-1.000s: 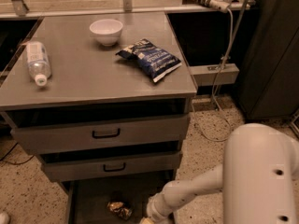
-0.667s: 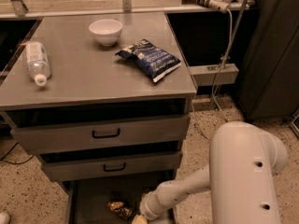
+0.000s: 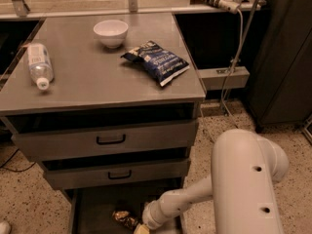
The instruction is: Pick orange can from bottom drawer and place on counter
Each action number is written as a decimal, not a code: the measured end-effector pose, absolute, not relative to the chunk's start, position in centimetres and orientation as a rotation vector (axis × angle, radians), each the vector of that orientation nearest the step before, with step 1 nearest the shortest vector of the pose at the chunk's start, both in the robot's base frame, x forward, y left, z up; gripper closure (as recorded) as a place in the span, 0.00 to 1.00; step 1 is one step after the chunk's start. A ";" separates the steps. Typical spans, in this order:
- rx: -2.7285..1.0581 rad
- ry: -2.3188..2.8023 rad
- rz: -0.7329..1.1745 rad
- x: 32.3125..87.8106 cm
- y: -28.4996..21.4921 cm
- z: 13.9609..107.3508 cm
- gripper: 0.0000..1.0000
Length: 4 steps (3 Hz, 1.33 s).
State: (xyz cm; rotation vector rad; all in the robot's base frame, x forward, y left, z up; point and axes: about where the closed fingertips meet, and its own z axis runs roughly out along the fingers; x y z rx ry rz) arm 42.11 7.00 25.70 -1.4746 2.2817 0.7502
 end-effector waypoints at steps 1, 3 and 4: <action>-1.430 2.251 0.792 44.5 10.9 21.6 0.00; -1.419 2.230 0.774 45.1 12.5 18.6 0.00; -1.394 2.227 0.762 46.2 13.1 17.0 0.00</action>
Offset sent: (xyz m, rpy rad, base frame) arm 0.0320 0.0575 -0.0641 0.0777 0.0188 -0.0178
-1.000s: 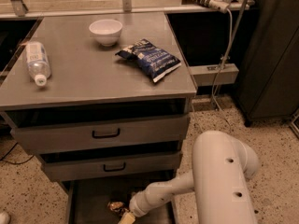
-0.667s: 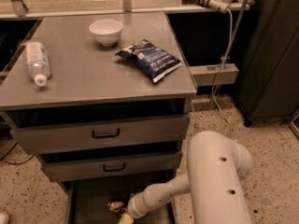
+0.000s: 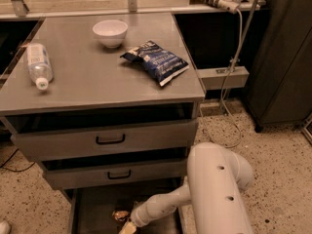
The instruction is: Pick orange can from bottom drawer and place on counter
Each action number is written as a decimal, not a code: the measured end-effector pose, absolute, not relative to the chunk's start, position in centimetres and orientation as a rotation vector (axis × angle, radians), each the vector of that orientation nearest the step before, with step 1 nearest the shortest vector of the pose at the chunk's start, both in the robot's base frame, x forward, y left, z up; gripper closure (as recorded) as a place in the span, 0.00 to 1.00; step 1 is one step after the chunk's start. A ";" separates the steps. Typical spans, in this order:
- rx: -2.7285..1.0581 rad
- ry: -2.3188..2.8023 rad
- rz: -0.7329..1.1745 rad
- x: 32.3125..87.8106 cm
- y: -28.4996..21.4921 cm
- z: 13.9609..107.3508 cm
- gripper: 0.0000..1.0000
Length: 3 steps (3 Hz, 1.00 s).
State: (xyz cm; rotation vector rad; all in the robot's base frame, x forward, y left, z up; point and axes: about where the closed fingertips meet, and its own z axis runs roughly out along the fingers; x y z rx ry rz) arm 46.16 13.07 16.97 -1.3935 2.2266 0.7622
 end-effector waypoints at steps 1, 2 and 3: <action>-1.365 2.227 0.760 46.9 13.5 15.7 0.00; -1.317 2.238 0.790 47.2 13.7 13.9 0.00; -1.254 2.264 0.820 47.4 13.6 12.3 0.00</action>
Offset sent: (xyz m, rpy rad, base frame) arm 0.0199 0.0058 -0.0554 0.0653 0.0340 -0.0910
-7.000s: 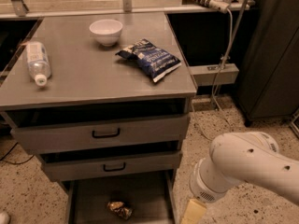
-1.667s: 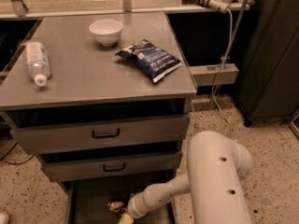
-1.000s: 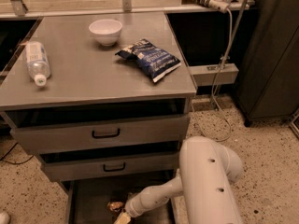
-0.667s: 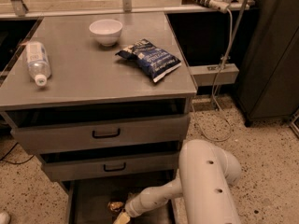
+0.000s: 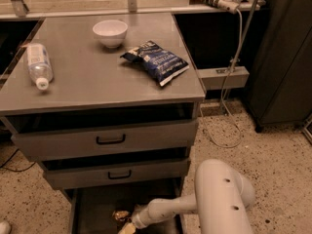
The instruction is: Pick orange can from bottom drawer and place on counter
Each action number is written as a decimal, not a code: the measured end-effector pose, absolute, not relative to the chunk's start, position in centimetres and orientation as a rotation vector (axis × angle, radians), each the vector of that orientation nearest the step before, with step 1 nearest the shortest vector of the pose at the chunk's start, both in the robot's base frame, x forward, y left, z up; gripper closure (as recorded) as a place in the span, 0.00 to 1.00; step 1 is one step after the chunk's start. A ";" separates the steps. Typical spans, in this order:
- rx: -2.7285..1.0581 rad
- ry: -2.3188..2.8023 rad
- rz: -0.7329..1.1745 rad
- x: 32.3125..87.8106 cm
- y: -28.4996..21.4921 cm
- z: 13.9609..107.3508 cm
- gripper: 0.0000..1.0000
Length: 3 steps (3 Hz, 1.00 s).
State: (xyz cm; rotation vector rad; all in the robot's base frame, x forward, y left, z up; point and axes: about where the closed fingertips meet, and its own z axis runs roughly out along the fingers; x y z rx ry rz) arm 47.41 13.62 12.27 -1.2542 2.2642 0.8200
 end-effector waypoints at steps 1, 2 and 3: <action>-1.250 2.266 0.820 47.5 13.6 12.1 0.19; -1.250 2.266 0.820 47.5 13.6 12.1 0.42; -1.250 2.266 0.820 47.5 13.6 12.1 0.65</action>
Offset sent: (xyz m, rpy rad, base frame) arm 0.0006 -0.0001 -0.0014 0.0004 0.0011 -0.0030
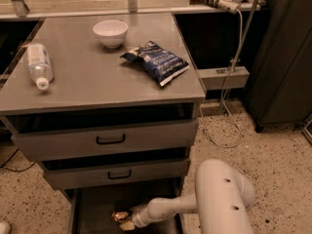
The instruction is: Pick orange can from bottom drawer and place on counter
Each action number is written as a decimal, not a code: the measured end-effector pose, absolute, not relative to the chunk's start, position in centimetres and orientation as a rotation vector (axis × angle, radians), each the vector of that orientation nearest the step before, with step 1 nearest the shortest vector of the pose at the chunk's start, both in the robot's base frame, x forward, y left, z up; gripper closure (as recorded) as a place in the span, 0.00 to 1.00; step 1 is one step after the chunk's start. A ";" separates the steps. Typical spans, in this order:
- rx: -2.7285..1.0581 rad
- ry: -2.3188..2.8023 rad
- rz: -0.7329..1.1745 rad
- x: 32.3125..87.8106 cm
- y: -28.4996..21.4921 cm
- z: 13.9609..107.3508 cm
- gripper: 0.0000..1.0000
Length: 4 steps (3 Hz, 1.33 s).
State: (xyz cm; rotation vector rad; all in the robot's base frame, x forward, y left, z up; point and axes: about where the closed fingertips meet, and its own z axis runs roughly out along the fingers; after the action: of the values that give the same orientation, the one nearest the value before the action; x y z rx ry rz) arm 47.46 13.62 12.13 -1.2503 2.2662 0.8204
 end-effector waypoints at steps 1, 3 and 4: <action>-1.250 2.266 0.820 47.5 13.6 12.1 0.88; -1.208 2.243 0.844 46.1 12.6 16.9 1.00; -1.176 2.240 0.834 44.5 10.8 20.0 1.00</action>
Offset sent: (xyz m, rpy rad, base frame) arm -0.0101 -0.0082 0.0389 0.0331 -0.0021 -0.0201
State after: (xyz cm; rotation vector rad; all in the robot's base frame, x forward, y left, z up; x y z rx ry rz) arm 44.47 10.83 20.05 -1.1756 2.2399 0.8338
